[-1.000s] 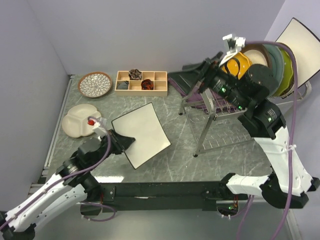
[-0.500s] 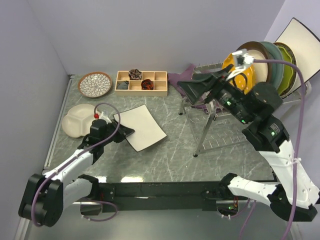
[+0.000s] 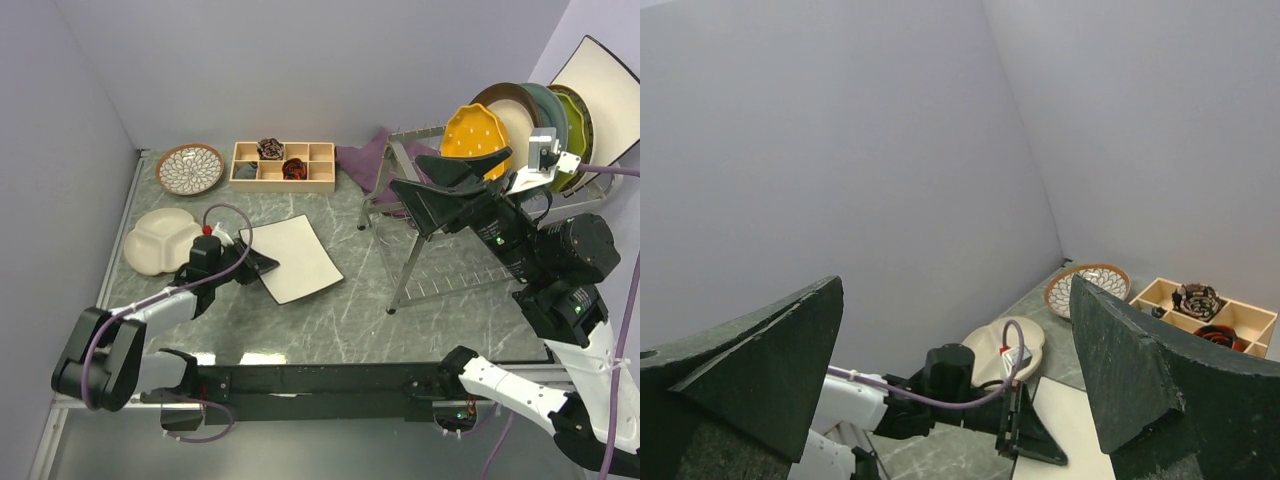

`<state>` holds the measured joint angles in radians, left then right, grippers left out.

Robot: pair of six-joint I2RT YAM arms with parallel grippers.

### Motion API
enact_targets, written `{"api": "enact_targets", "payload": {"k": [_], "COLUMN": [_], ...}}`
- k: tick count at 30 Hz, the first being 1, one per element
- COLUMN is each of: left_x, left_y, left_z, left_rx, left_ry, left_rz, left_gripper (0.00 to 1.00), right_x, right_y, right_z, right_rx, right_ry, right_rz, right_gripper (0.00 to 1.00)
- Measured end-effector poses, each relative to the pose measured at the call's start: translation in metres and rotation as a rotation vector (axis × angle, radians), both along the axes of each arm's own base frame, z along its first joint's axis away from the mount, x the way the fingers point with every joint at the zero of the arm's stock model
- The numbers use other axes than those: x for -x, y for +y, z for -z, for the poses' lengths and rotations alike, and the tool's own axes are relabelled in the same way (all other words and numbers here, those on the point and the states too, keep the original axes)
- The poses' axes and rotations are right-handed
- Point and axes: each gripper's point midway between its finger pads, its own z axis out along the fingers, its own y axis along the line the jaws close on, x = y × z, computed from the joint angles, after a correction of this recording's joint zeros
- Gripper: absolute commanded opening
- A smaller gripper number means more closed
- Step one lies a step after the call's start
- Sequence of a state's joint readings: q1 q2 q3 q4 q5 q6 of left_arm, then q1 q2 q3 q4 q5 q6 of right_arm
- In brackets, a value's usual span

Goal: Unload the plates from the dish rack
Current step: Place the plate at the center of the board.

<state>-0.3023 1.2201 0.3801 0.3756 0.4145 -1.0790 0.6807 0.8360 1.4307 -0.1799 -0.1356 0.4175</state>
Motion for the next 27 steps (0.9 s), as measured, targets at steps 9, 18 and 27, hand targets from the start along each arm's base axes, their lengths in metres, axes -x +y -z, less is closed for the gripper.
{"api": "enact_targets", "payload": {"k": [9,18,27], "left_x": [-0.002,-0.027,-0.05], "left_y": [-0.008,-0.013,-0.014], "left_z": [0.03,0.018,0.045], "left_rx": [0.013,-0.009,-0.068], "left_ry": [0.1,0.047,0.101], "left_rz": [0.028,0.032,0.021], "left_gripper": [0.21,0.36,0.15], "right_x": [0.0,-0.002,-0.003], "right_y": [0.003,0.004,0.004], "right_z": [0.001,0.003,0.004], "right_rx": [0.01,0.019,0.025], "right_ry": [-0.008,-0.011,-0.015], "right_rz": [-0.011,-0.004,0.001], "right_gripper": [1.0,1.0,1.0]}}
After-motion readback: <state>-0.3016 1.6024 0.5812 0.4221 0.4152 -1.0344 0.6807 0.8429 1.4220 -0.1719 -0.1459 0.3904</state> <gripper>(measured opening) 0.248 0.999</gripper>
